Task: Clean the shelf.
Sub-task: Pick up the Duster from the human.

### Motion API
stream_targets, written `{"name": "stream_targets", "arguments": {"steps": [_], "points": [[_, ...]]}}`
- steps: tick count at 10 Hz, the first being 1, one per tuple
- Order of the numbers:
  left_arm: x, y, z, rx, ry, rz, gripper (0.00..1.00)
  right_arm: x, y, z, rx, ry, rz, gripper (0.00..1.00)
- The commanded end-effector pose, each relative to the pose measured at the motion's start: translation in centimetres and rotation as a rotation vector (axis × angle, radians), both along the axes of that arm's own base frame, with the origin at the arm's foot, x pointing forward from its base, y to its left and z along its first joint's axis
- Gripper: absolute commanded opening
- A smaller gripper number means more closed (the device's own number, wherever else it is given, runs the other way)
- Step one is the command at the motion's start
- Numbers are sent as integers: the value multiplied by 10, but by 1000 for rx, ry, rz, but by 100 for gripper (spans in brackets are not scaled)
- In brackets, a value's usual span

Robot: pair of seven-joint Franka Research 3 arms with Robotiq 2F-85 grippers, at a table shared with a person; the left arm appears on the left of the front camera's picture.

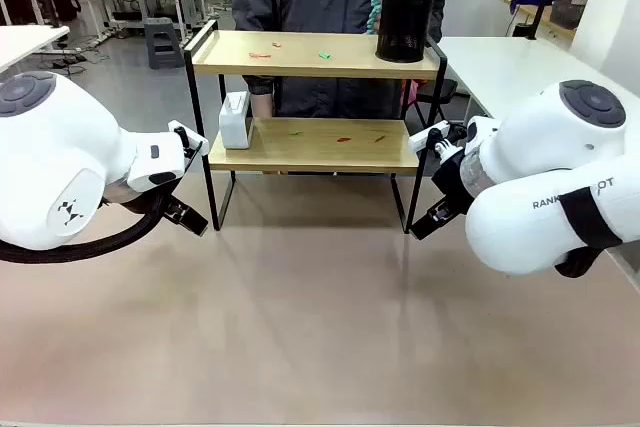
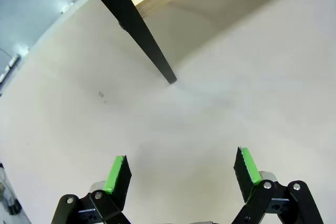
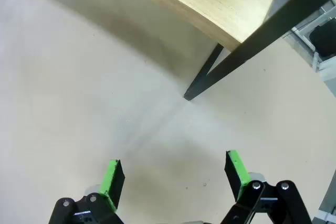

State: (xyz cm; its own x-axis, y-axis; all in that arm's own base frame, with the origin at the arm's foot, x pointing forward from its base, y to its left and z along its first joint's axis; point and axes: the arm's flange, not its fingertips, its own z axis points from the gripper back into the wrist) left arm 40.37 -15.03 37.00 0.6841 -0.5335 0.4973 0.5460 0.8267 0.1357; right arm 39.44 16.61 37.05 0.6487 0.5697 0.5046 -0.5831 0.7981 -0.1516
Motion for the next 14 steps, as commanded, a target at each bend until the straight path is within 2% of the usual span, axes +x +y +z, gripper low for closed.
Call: {"name": "stream_targets", "arguments": {"steps": [1, 11, 12, 13, 14], "points": [[0, 0, 0, 0, 0, 0, 100, 0, 0, 0, 0, 0, 0, 100], [0, 0, 0, 0, 0, 1, 100, 0, 0, 0, 0, 0, 0, 100], [-28, 2, 42, -138, 40, -159, 100, -31, -14, 53, -19, 64, 88, 100], [-57, 22, 83, -245, 106, -251, 100, -62, -49, 108, 55, 108, -7, 100], [-82, 56, 110, -304, 97, -262, 100, -90, -96, 151, 240, 143, -183, 100]]}}
